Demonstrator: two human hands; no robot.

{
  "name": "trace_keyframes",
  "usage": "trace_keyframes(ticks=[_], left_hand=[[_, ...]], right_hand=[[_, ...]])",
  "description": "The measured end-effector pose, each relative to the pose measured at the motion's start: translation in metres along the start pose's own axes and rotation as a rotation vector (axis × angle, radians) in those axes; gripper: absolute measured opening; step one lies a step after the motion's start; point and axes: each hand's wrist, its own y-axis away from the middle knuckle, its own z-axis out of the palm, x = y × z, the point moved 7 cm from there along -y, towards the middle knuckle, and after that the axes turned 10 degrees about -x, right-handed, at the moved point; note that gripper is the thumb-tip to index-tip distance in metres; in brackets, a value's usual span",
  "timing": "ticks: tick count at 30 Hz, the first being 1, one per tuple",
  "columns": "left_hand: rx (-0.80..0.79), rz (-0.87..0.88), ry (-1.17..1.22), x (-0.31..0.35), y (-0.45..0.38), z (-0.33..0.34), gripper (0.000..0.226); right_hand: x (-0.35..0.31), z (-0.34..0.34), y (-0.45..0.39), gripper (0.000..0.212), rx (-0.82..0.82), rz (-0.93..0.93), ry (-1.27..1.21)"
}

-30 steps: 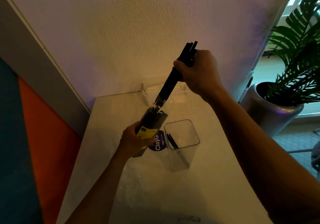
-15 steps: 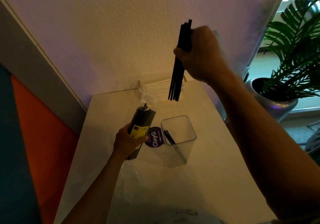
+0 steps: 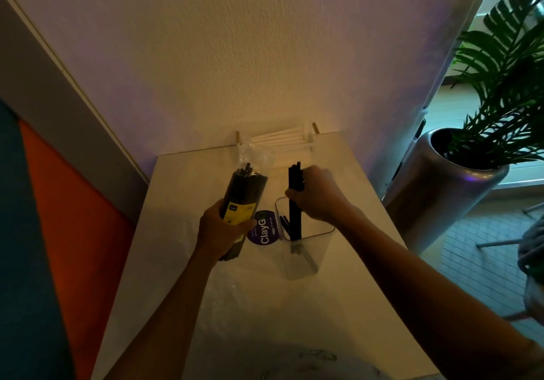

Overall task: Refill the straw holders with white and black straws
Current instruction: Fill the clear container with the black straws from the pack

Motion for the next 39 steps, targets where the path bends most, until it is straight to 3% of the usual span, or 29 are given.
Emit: trace_keyframes(ticks=[6,13,18,29,35,39], left_hand=[[0.013,0.036,-0.006,0.006,0.002,0.002,0.059],[0.024,0.052,0.001,0.01,0.001,0.002,0.057],[0.02,0.055,0.012,0.014,0.003,0.004,0.054],[0.009,0.065,-0.003,0.015,0.005,0.007,0.057],[0.009,0.055,-0.027,0.014,0.003,0.007,0.059],[0.01,0.069,-0.056,0.014,0.003,0.007,0.059]], right_hand=[[0.026,0.032,-0.007,0.032,-0.143,0.154,-0.146],[0.037,0.048,-0.018,0.042,-0.205,0.212,-0.058],[0.035,0.052,-0.02,0.04,-0.179,0.192,0.146],[0.029,0.061,-0.022,0.027,-0.241,0.068,0.234],[0.018,0.033,-0.022,0.014,-0.149,0.022,0.193],[-0.005,-0.013,-0.011,0.012,0.144,-0.112,0.062]])
